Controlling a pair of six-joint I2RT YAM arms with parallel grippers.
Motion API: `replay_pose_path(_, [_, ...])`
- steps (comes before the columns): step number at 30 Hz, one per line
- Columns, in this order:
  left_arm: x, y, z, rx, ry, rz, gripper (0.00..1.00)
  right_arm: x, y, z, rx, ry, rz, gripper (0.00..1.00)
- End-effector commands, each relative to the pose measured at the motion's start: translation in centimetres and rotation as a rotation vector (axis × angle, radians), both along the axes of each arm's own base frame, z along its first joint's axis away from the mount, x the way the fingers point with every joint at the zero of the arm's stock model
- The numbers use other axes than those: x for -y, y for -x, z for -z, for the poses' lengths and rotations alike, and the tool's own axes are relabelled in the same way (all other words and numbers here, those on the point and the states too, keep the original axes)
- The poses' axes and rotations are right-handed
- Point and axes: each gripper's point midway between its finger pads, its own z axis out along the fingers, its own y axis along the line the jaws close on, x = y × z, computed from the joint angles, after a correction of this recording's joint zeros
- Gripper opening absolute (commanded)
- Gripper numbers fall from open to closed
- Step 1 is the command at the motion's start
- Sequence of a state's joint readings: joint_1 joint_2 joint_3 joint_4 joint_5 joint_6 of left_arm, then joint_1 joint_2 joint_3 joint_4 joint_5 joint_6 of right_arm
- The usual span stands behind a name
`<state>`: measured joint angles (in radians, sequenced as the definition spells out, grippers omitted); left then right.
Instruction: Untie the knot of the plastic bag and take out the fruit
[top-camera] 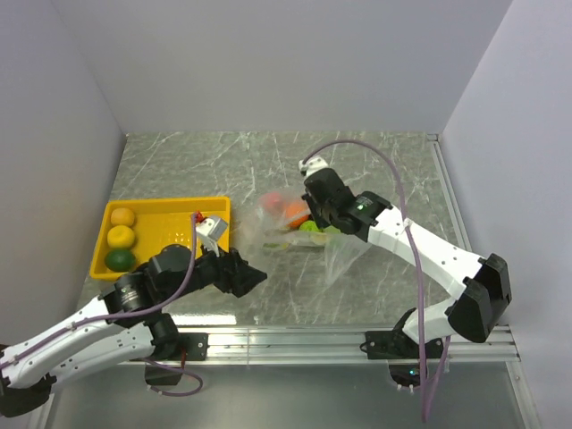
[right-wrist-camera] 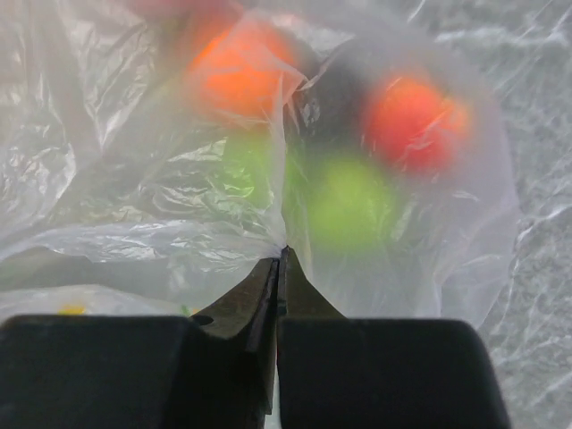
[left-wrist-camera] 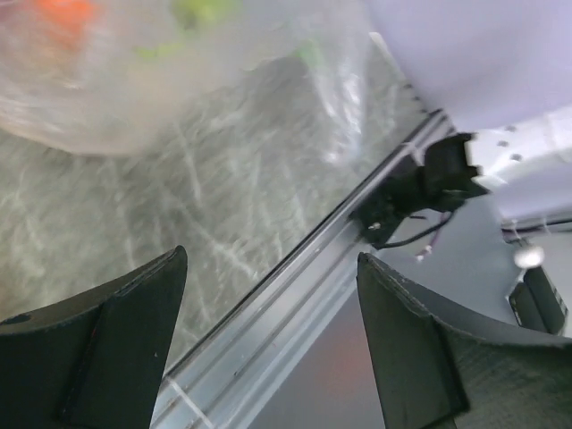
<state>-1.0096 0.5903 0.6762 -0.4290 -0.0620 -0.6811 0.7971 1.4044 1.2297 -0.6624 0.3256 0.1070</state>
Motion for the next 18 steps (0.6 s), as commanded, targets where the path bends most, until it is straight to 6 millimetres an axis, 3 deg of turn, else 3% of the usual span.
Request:
replay_pose_path(1, [1.6, 1.4, -4.4, 0.133, 0.102, 0.146, 0.82, -0.7, -1.9, -2.4, 0.034, -0.114, 0.069, 0.0])
replay_pose_path(2, [2.1, 1.2, -5.9, 0.177, 0.11, 0.169, 0.81, -0.9, -1.8, -2.4, 0.026, -0.13, 0.066, 0.0])
replay_pose_path(4, [4.0, 0.0, -5.4, 0.233, 0.027, 0.213, 0.81, -1.4, -1.5, -2.6, 0.014, -0.174, 0.051, 0.0])
replay_pose_path(6, [5.8, -0.9, -6.3, 0.315, -0.023, 0.248, 0.82, -1.7, -1.3, -2.7, 0.002, -0.202, 0.04, 0.0])
replay_pose_path(7, [7.2, -2.5, -5.8, 0.333, -0.068, 0.213, 0.82, -1.6, -1.4, -2.8, -0.005, -0.225, 0.049, 0.0])
replay_pose_path(10, [9.6, -4.8, -4.2, 0.429, -0.172, 0.207, 0.84, -1.8, -1.1, -3.0, -0.034, -0.279, 0.041, 0.0])
replay_pose_path(11, [10.3, -5.5, -4.8, 0.473, -0.16, 0.188, 0.84, -1.9, -1.0, -3.0, -0.038, -0.288, 0.035, 0.0])
replay_pose_path(13, [11.0, -7.0, -2.9, 0.508, -0.242, 0.179, 0.84, -1.9, -0.8, -3.1, -0.043, -0.298, 0.033, 0.0])
replay_pose_path(15, [11.6, -8.5, -2.8, 0.553, -0.265, 0.132, 0.84, -1.8, -0.8, -3.2, -0.05, -0.309, 0.037, 0.0])
replay_pose_path(17, [11.6, -10.3, -1.1, 0.544, -0.328, 0.055, 0.84, -1.7, -0.9, -3.2, -0.055, -0.32, 0.044, 0.0])
replay_pose_path(18, [11.7, -11.1, -1.4, 0.565, -0.316, 0.015, 0.84, -1.8, -0.8, -3.1, -0.064, -0.33, 0.038, 0.0])
